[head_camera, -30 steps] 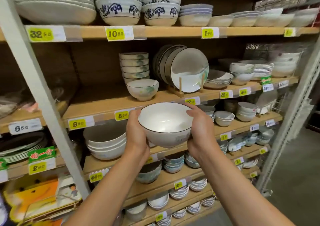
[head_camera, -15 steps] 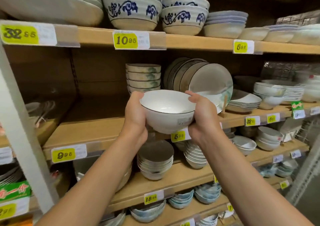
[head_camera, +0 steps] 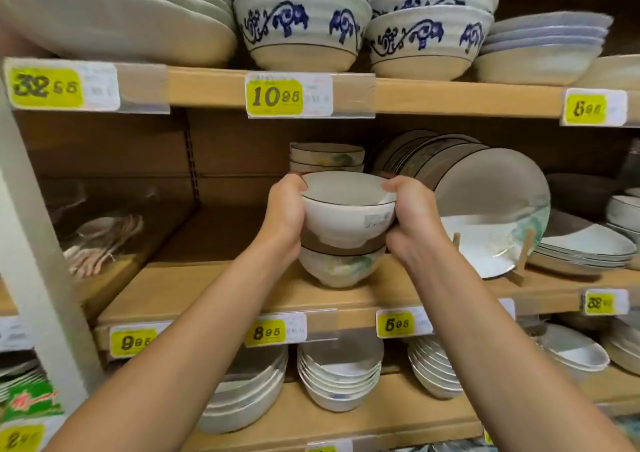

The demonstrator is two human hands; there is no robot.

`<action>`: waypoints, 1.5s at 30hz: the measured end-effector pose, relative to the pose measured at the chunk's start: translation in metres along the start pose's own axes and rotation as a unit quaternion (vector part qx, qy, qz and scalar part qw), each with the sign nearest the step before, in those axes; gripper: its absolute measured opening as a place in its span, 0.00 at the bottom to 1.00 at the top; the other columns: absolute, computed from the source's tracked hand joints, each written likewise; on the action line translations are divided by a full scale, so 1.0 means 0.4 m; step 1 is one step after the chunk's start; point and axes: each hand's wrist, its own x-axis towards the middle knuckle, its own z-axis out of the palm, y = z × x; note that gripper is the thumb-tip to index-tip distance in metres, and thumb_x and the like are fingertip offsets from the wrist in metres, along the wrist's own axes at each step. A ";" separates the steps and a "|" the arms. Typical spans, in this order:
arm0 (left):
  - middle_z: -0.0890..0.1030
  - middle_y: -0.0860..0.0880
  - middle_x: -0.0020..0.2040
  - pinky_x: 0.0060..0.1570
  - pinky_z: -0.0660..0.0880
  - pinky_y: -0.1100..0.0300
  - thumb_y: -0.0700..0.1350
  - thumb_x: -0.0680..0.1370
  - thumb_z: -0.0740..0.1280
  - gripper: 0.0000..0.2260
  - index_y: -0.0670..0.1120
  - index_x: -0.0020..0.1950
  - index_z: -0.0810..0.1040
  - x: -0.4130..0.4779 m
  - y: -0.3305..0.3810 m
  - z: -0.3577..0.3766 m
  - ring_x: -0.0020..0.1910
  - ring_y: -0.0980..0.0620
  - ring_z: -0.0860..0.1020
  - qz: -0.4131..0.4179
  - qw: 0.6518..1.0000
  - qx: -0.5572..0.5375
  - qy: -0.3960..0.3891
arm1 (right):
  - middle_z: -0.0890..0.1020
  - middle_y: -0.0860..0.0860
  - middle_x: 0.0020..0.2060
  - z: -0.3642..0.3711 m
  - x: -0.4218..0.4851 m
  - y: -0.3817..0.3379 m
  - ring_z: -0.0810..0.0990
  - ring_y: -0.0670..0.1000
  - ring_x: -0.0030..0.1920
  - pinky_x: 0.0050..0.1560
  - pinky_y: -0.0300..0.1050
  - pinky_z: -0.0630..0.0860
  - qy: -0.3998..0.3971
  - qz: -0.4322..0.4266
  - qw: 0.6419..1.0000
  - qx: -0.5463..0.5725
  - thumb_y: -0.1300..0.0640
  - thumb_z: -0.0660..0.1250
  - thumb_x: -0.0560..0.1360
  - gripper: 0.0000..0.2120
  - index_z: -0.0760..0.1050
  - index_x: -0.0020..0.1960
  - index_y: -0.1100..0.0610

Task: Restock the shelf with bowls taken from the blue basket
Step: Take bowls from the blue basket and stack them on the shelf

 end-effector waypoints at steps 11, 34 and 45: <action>0.85 0.51 0.39 0.46 0.77 0.57 0.40 0.76 0.54 0.15 0.47 0.43 0.81 0.047 -0.080 -0.013 0.46 0.48 0.81 0.015 0.997 0.043 0.068 | 0.77 0.51 0.40 -0.017 0.097 0.048 0.75 0.48 0.41 0.36 0.43 0.70 -0.014 0.001 0.986 -0.169 0.56 0.56 0.78 0.08 0.73 0.44 0.53; 0.86 0.47 0.47 0.61 0.75 0.46 0.48 0.74 0.56 0.16 0.45 0.49 0.82 0.057 -0.160 -0.040 0.52 0.46 0.82 -0.020 0.997 0.074 0.021 | 0.83 0.48 0.40 -0.069 0.141 0.126 0.80 0.47 0.44 0.40 0.44 0.73 -0.053 -0.052 0.984 -0.162 0.48 0.57 0.77 0.12 0.77 0.42 0.50; 0.86 0.44 0.46 0.45 0.76 0.55 0.55 0.73 0.57 0.20 0.46 0.46 0.85 0.059 -0.151 -0.011 0.45 0.48 0.85 0.004 0.999 -0.001 0.052 | 0.70 0.33 0.46 -0.072 0.101 0.160 0.70 0.33 0.47 0.39 0.31 0.65 -0.067 -0.181 0.951 -0.240 0.47 0.61 0.75 0.25 0.63 0.71 0.47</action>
